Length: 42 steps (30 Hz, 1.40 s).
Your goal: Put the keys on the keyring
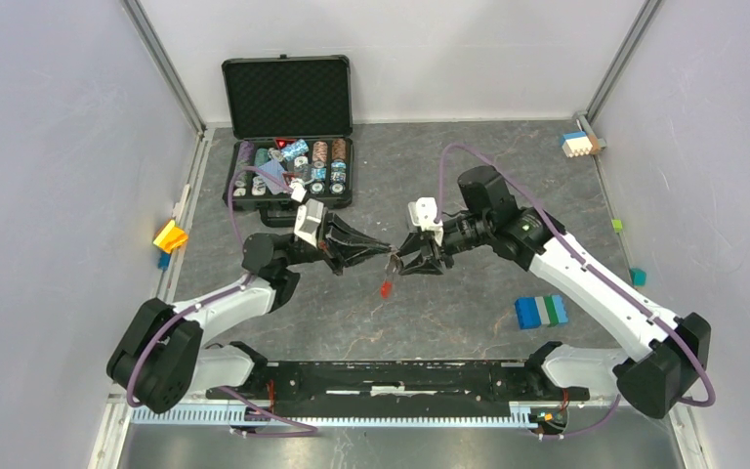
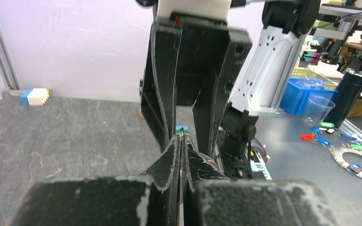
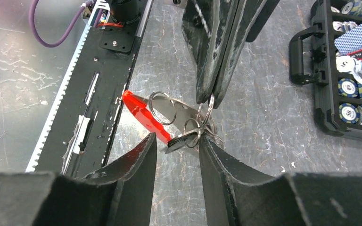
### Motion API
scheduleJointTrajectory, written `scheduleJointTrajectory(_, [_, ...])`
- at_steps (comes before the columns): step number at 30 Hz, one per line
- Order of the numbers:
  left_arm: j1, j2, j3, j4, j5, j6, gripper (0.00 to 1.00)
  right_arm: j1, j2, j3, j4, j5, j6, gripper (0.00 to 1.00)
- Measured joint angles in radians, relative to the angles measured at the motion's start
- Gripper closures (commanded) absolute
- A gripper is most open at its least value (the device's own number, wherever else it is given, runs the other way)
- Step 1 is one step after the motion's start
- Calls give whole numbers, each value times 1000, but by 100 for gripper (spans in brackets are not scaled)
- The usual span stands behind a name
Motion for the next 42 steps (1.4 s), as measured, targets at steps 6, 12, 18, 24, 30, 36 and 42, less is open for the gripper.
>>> scheduleJointTrajectory(6, [0,13,65,43,-6,-40,98,-2,24,26,-3,-7,-11,55])
scheduleJointTrajectory(12, [0,31,113,93,-14,-59,98,-11,24,75,-5,-11,-21,56])
scheduleJointTrajectory(18, [0,34,113,119,-30,-64,98,-25,20,76,-3,-10,-15,72])
scheduleJointTrajectory(24, [0,40,113,127,-31,-65,98,-29,0,76,8,6,1,84])
scheduleJointTrajectory(30, [0,45,112,126,-35,-65,98,-29,-6,58,35,13,20,95])
scheduleJointTrajectory(36, [-4,47,110,126,-36,-65,98,-29,-6,25,79,13,53,99])
scheduleJointTrajectory(42, [-7,47,106,126,-37,-65,98,-29,3,10,115,12,90,100])
